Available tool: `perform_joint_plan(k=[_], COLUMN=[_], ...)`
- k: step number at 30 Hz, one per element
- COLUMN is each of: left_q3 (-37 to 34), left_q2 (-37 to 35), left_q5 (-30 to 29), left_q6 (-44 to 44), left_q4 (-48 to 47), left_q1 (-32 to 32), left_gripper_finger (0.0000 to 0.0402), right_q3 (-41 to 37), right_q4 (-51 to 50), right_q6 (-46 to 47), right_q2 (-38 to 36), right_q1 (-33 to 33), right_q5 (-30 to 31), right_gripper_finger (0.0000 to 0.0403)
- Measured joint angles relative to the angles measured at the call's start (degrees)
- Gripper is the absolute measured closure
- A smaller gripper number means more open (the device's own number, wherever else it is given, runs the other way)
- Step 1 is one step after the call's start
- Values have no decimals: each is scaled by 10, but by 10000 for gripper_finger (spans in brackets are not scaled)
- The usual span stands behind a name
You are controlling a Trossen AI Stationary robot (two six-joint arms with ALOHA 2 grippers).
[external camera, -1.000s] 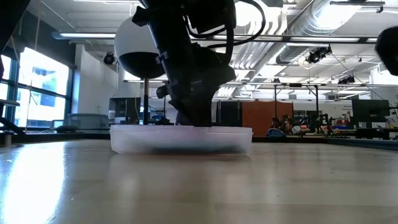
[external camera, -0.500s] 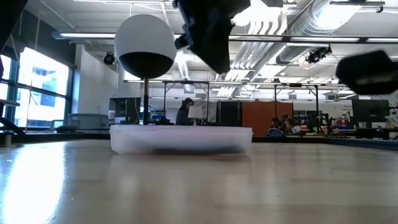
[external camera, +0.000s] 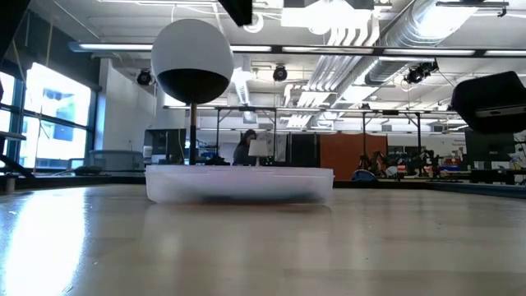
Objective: Pick & place school supplies into a supply box
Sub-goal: Put the green scissors into the pink supply box
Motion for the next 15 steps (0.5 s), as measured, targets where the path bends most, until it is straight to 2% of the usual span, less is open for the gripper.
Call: perform_joint_plan(k=[5, 9, 15], left_q3=[9, 8, 8], left_q2=[-23, -41, -42], left_q5=[6, 3, -62], left_q6=[-28, -78, -130], left_q4=[-4, -2, -2], left_q1=[-52, -109, -205], left_gripper_finger=[268, 270, 297], right_q3=[1, -1, -19], right_q4=[-26, -37, -29], right_q6=[-1, -1, 1], right_q2=[-58, -71, -58], right_q1=[0, 1, 11], right_q5=[8, -9, -11], right_gripper_finger=[348, 347, 348])
